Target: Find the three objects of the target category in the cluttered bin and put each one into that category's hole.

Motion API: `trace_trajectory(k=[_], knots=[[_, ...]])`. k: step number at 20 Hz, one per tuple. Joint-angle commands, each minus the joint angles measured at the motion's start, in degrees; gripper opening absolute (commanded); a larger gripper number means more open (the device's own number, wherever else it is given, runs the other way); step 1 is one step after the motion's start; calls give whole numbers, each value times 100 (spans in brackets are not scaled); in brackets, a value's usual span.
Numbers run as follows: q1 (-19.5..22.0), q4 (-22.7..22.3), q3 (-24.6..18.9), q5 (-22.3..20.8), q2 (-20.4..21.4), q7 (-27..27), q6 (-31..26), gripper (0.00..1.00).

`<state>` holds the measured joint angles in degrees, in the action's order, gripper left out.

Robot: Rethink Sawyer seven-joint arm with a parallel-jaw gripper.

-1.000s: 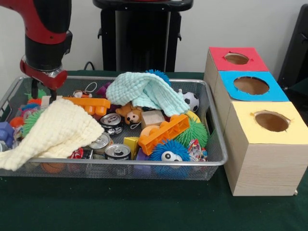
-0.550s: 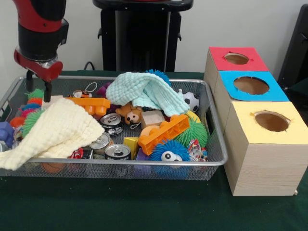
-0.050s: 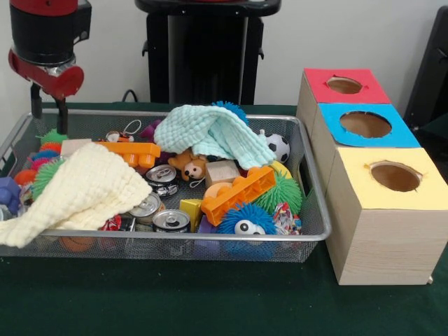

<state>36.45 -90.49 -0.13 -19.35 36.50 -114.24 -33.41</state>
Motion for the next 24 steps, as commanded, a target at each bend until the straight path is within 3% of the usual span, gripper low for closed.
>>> trace_trajectory(k=[1, 16, 19, 24], knots=[[105, 158, -785, 42, -476, 402, -127, 100], [66, 380, -688, -237, -1104, 59, 667, 100], [21, 601, -657, -311, -1280, -17, 970, 100], [-66, 802, -530, -306, -1336, -23, 1004, 100]])
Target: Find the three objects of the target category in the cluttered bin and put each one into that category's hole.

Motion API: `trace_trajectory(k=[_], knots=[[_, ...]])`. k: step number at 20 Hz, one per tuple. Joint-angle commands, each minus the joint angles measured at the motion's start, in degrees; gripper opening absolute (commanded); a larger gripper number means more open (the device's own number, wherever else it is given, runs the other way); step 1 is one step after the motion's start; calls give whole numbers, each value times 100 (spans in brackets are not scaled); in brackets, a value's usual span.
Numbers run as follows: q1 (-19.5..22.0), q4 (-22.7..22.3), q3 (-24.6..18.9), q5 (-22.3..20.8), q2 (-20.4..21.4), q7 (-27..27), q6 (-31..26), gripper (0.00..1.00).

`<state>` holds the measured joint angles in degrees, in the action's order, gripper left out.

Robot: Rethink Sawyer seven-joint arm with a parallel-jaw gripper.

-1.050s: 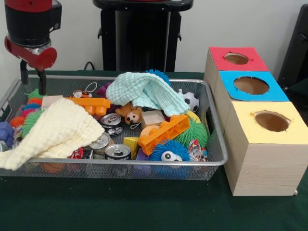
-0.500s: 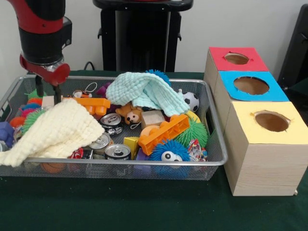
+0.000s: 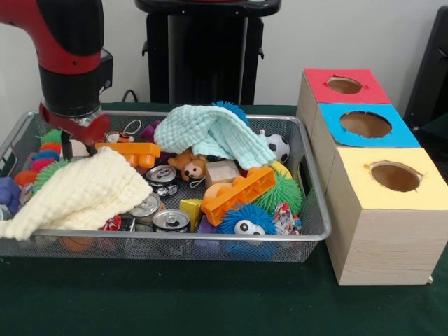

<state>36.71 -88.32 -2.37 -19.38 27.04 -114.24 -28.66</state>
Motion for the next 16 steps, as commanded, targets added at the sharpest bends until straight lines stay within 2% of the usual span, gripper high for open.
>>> trace_trajectory(k=[1, 6, 16], knots=[[-126, 603, -258, -311, -389, -70, 567, 100], [-206, 585, -110, -338, -384, -227, 778, 100], [-175, 461, -140, -382, -484, -250, 1042, 100]])
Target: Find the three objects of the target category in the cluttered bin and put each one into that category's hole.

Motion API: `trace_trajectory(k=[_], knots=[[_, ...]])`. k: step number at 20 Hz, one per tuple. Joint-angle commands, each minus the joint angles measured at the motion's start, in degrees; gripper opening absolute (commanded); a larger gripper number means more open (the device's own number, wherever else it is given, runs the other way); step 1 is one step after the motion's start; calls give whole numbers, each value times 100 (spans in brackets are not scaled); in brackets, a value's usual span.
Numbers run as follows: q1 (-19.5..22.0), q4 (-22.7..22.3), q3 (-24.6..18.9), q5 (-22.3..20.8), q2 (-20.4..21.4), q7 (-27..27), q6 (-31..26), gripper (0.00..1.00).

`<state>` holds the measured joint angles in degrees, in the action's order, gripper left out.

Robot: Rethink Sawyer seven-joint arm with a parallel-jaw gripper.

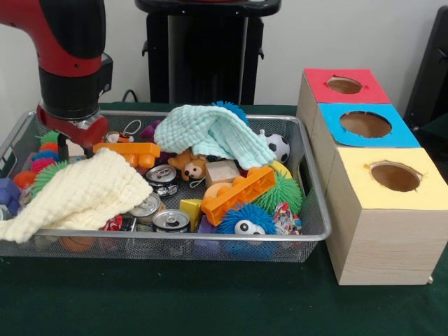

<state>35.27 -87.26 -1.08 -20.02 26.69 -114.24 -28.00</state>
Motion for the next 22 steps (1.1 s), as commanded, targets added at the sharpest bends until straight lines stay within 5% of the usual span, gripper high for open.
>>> trace_trajectory(k=[1, 7, 13, 14, 22], knots=[[-56, 420, -241, -325, -502, -272, 960, 100], [-268, 845, -51, -333, -981, -464, 975, 100], [-249, 1109, -98, -412, -1133, -93, 833, 100], [-216, 1119, -144, -431, -1131, 11, 822, 0], [-401, 1469, -53, -191, -1193, -150, 412, 0]])
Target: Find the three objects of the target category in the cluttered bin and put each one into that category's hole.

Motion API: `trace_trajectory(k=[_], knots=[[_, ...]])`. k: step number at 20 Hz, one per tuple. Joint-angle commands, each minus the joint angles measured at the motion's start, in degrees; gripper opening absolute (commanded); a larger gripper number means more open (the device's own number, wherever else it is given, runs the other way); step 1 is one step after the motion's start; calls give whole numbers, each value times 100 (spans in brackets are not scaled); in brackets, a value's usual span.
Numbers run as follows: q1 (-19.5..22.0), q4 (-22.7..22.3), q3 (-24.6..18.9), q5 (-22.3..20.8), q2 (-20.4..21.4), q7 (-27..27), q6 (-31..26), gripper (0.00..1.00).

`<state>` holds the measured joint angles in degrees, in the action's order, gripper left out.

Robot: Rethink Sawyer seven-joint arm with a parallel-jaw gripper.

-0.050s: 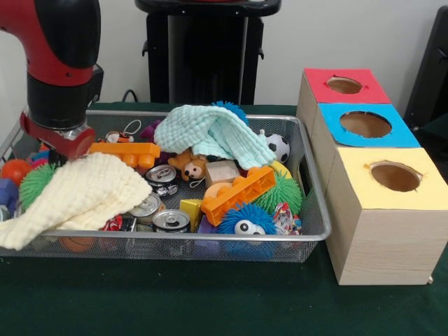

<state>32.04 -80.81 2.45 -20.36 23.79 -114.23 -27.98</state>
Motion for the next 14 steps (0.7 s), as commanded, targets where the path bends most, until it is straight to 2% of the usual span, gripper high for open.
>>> trace_trajectory(k=[1, 7, 14], knots=[[-97, 834, -394, -154, -888, -151, 382, 0], [-60, 659, -454, -157, -439, 175, -133, 0], [137, 457, -759, 27, -4, 705, -907, 0]])
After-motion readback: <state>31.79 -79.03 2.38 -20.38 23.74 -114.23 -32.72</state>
